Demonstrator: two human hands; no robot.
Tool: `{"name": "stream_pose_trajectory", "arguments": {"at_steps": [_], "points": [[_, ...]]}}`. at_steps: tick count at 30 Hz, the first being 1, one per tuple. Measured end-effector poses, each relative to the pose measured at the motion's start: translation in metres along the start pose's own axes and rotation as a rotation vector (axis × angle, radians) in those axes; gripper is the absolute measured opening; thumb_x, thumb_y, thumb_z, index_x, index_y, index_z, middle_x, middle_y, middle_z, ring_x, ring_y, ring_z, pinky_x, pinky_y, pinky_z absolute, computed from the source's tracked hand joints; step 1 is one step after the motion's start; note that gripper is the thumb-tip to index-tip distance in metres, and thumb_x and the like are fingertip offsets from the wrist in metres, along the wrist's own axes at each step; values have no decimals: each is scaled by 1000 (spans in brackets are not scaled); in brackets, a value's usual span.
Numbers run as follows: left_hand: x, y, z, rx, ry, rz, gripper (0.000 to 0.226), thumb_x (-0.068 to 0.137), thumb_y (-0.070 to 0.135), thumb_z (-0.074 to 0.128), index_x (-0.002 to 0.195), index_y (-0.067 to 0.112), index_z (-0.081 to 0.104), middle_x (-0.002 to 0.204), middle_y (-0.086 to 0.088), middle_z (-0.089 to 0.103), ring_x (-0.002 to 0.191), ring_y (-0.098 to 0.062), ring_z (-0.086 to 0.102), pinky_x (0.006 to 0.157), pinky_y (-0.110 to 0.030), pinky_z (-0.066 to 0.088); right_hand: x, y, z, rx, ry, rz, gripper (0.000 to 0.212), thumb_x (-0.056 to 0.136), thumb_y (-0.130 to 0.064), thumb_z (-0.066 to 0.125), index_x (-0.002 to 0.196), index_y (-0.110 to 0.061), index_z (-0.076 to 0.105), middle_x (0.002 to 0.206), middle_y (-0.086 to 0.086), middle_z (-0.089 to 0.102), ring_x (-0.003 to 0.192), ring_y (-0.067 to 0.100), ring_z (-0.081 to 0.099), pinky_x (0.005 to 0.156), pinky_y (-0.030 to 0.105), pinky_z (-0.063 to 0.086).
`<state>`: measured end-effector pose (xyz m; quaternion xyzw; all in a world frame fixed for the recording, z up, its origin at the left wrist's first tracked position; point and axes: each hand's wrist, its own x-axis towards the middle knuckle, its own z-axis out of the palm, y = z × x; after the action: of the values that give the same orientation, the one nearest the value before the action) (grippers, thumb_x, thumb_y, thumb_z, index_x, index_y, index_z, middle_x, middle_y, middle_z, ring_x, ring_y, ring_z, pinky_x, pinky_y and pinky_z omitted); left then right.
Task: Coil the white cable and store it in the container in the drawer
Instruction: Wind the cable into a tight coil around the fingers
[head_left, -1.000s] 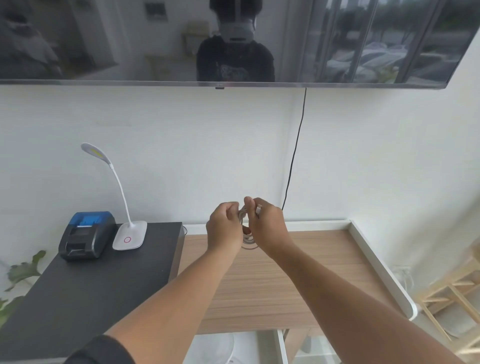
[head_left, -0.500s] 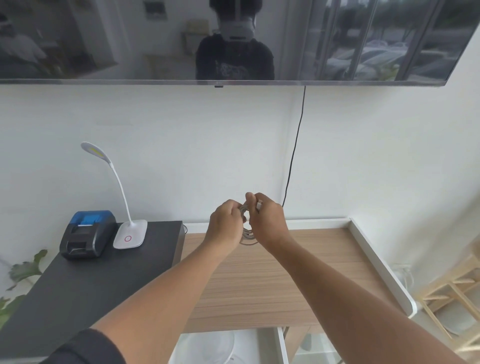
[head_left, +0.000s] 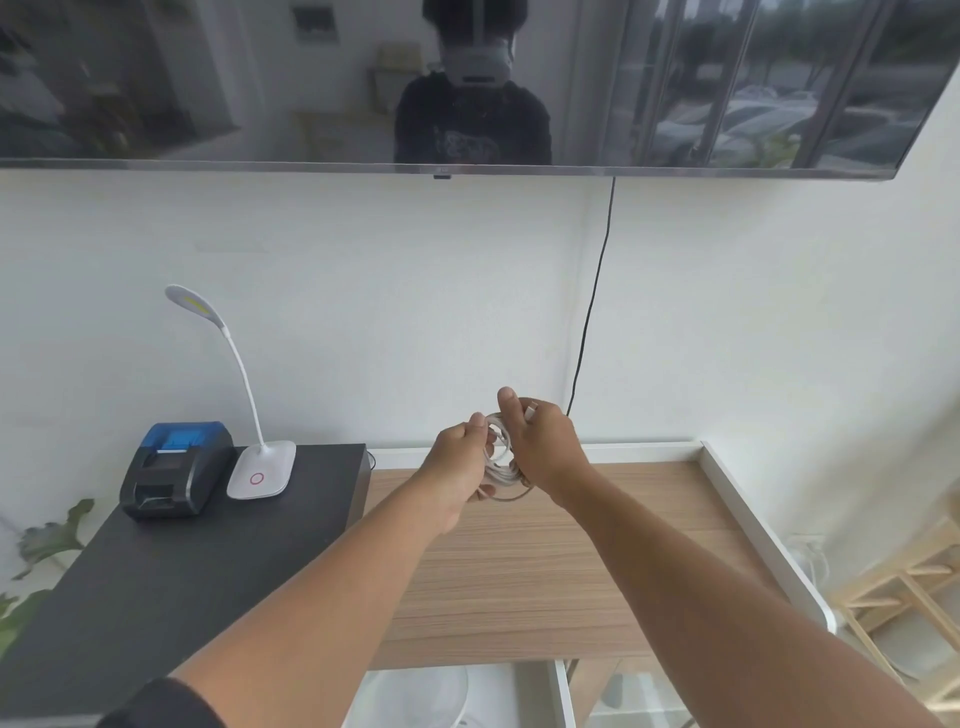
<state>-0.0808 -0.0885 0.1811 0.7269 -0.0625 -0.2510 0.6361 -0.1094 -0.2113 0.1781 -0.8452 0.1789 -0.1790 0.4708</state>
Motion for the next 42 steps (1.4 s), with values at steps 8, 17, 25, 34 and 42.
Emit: {"name": "stream_pose_trajectory", "arguments": {"at_steps": [8,17,25,34,42], "points": [[4,-11,4,135,116,167,45,107,47,29,102,16,62,101,-4,68,91,-17,61,73,-29,45,5,-3,-5,176,-164,278,71,98,-68,33,77,-7,62,67,9,66,49,24,63,44,27,50],[3,-17,-2,-50,147,144,43,105,49,37,81,27,65,82,13,70,81,2,62,66,-23,41,4,-13,-22,57,-422,332,86,93,-79,20,102,-7,66,87,8,80,65,26,77,51,36,59],[-3,-17,-10,57,-29,164,50,100,45,28,83,24,70,70,-2,74,69,-14,68,69,-34,45,-10,-5,-14,-141,-542,-25,46,106,-56,34,116,-16,53,74,7,65,48,19,63,58,34,54],[0,-13,-20,214,-27,214,21,83,25,42,87,16,61,79,-3,65,70,-17,56,67,-33,41,-14,-8,-7,-102,-383,-67,33,108,-47,37,111,-18,54,87,7,66,42,14,57,44,20,46],[1,-21,-15,590,240,520,30,105,17,42,133,27,49,99,3,71,76,-4,62,58,-11,38,-17,-6,-2,-30,-315,-40,35,109,-42,36,111,-11,52,92,10,64,48,18,52,46,29,49]]}}
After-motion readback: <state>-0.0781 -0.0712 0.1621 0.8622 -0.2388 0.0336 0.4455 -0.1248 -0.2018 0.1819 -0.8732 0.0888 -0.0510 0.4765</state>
